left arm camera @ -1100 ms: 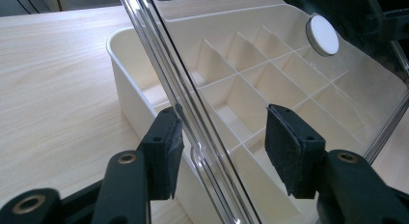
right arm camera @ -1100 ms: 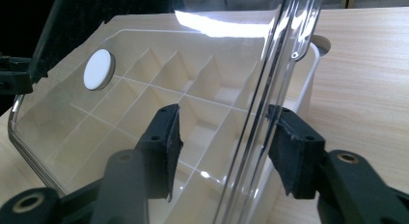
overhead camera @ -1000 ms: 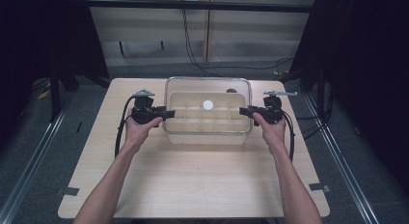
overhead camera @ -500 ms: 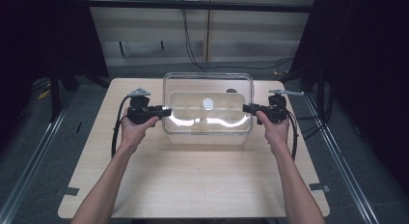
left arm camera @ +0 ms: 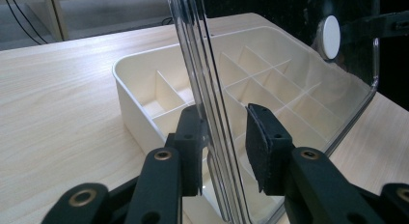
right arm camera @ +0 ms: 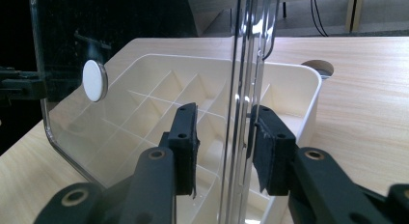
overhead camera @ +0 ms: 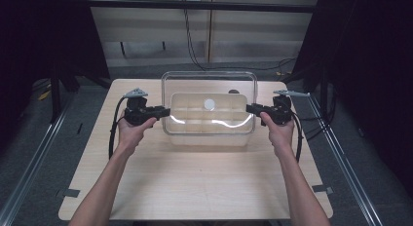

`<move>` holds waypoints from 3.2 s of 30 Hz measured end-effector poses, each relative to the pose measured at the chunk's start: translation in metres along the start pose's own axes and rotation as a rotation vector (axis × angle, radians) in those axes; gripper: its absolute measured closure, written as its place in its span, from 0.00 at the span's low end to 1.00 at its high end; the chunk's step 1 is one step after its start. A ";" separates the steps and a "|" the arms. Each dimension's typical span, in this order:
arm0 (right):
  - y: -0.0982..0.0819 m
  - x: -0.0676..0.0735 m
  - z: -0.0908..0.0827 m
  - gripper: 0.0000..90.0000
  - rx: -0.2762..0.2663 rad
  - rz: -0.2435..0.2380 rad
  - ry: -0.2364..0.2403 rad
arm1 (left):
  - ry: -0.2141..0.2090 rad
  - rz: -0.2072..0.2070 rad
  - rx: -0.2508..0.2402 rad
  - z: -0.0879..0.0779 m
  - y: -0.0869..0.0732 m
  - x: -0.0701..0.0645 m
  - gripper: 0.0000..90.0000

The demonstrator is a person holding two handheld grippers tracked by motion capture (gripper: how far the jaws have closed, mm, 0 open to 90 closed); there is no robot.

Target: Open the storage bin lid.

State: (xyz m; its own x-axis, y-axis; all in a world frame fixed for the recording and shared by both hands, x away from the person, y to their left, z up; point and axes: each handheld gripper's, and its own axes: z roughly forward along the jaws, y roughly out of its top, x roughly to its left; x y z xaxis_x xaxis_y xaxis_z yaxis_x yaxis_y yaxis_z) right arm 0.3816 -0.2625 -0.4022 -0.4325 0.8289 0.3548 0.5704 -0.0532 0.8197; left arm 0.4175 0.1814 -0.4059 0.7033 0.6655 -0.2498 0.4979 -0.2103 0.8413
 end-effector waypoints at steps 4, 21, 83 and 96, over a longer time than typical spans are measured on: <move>0.001 0.002 -0.004 0.74 -0.005 0.003 0.008 | -0.007 0.007 -0.009 -0.004 -0.001 -0.002 0.77; 0.001 0.011 -0.010 0.77 -0.020 -0.011 0.049 | 0.014 0.016 -0.028 -0.017 -0.001 -0.005 0.78; -0.035 0.028 -0.041 0.77 -0.017 -0.005 0.079 | -0.018 0.048 -0.001 -0.048 -0.031 -0.039 0.80; -0.045 0.035 -0.051 0.77 -0.005 -0.009 0.080 | -0.010 0.056 0.023 -0.051 -0.043 -0.047 0.80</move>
State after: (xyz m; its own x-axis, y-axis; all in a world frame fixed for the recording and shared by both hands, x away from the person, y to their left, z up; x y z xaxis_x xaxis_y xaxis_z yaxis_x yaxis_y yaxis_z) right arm 0.3053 -0.2594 -0.4035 -0.4923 0.7820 0.3824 0.5627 -0.0492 0.8252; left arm 0.3377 0.1957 -0.4060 0.7354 0.6450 -0.2076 0.4692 -0.2636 0.8428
